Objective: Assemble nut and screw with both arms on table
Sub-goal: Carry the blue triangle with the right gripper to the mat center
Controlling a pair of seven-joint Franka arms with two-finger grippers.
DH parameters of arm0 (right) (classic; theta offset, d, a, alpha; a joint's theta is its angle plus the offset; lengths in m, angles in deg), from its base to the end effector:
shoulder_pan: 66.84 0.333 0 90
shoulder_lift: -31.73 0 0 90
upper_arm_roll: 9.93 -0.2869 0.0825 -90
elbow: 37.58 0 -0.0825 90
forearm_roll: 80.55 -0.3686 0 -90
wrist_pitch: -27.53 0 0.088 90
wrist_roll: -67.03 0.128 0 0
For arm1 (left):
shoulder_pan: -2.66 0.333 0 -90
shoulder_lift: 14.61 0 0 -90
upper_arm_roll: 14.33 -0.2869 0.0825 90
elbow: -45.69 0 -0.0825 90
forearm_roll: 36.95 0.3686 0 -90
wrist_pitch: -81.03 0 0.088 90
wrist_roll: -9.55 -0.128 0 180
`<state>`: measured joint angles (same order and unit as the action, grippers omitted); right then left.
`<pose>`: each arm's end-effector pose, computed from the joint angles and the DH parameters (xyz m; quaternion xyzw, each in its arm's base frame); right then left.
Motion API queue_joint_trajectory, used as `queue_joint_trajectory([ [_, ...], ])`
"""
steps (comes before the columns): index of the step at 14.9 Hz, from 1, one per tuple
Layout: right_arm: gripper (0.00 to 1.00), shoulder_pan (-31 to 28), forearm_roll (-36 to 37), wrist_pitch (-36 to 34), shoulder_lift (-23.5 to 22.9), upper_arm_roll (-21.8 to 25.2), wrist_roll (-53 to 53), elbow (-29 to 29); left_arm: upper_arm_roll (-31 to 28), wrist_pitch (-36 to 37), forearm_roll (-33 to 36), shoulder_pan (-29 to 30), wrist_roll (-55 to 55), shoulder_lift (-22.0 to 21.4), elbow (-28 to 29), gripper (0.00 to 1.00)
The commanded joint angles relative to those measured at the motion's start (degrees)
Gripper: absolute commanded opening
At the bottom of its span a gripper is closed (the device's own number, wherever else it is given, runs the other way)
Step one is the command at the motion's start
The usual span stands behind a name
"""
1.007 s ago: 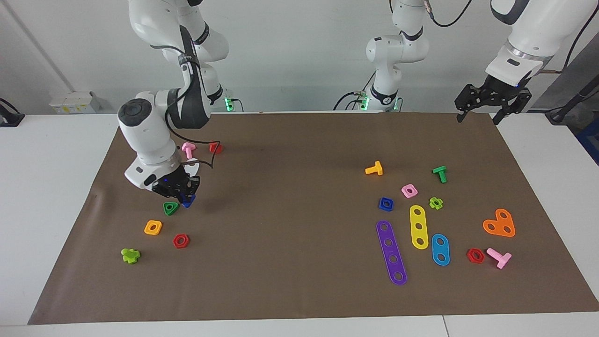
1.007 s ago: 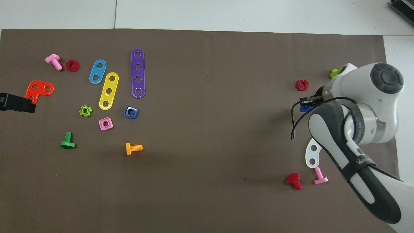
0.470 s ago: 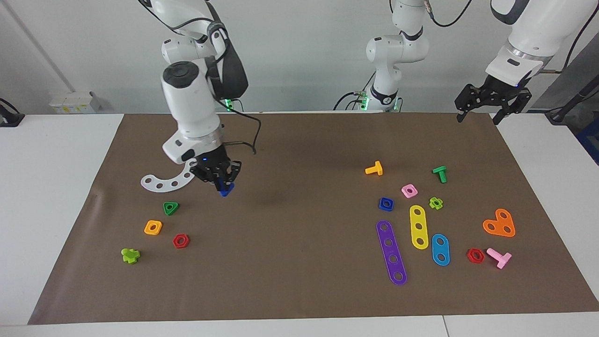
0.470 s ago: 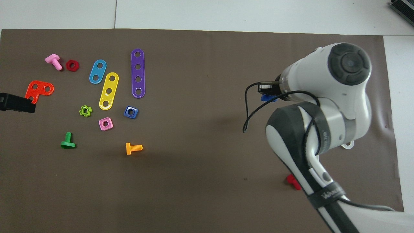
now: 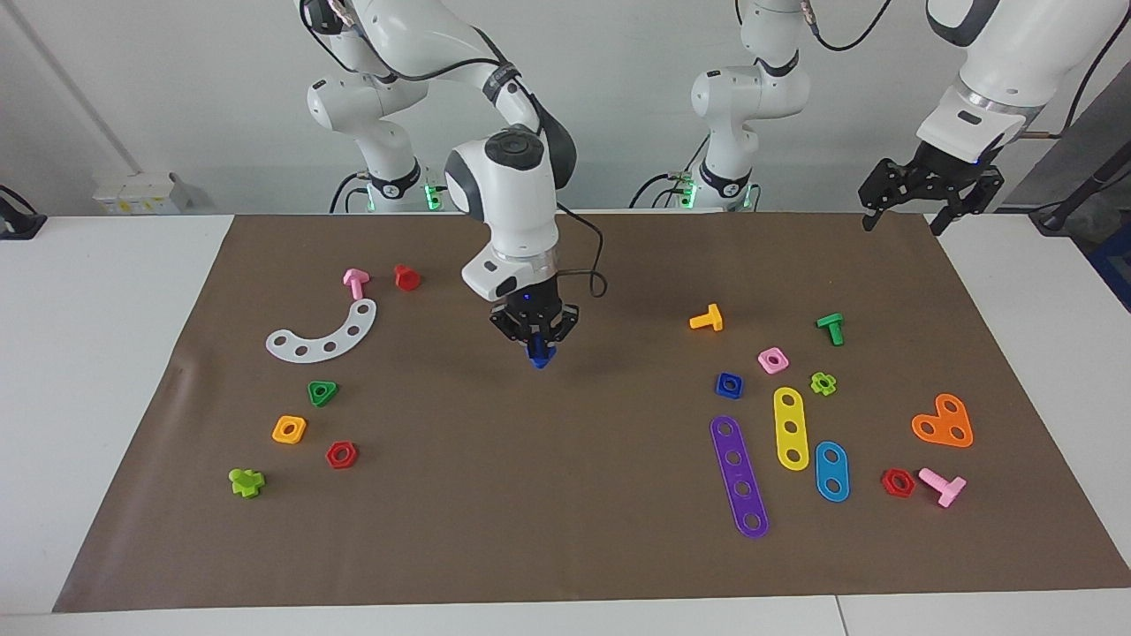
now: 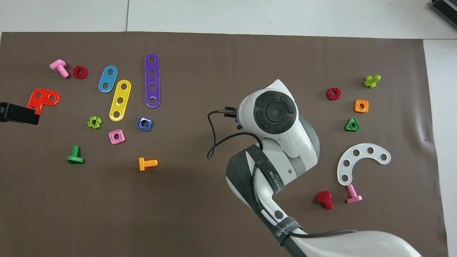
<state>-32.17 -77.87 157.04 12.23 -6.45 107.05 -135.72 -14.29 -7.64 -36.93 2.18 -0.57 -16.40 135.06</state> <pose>0.5562 0.3379 0.3713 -0.9923 0.0609 -0.1013 0.0364 0.5287 -0.0048 0.5940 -0.9956 0.0927 -0.0095 0.0010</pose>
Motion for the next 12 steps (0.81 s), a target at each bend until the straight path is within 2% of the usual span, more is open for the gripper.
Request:
queue_joint_trajectory([
  [1,0.00,2.86,1.19,3.72,-4.12,0.21,4.09,1.21,0.13,-0.71,0.86,0.13,0.10,-1.81,2.12,1.00],
  [4,0.00,4.36,1.28,5.76,-7.21,0.30,5.60,0.94,0.13,-0.71,0.86,0.13,0.10,-1.81,2.12,1.00],
  [10,0.00,5.24,1.63,10.33,-7.39,0.30,9.02,-3.27,0.13,-0.80,0.86,0.13,0.27,-1.81,2.12,1.00],
  [11,0.18,5.24,1.63,10.33,-7.39,0.30,9.12,-3.45,0.22,-1.06,0.86,-0.31,0.28,-1.81,2.12,1.00],
  [12,0.57,5.41,1.63,10.77,-7.56,0.30,9.64,-4.41,0.13,-0.80,0.86,-0.57,0.28,-1.81,2.03,1.00],
])
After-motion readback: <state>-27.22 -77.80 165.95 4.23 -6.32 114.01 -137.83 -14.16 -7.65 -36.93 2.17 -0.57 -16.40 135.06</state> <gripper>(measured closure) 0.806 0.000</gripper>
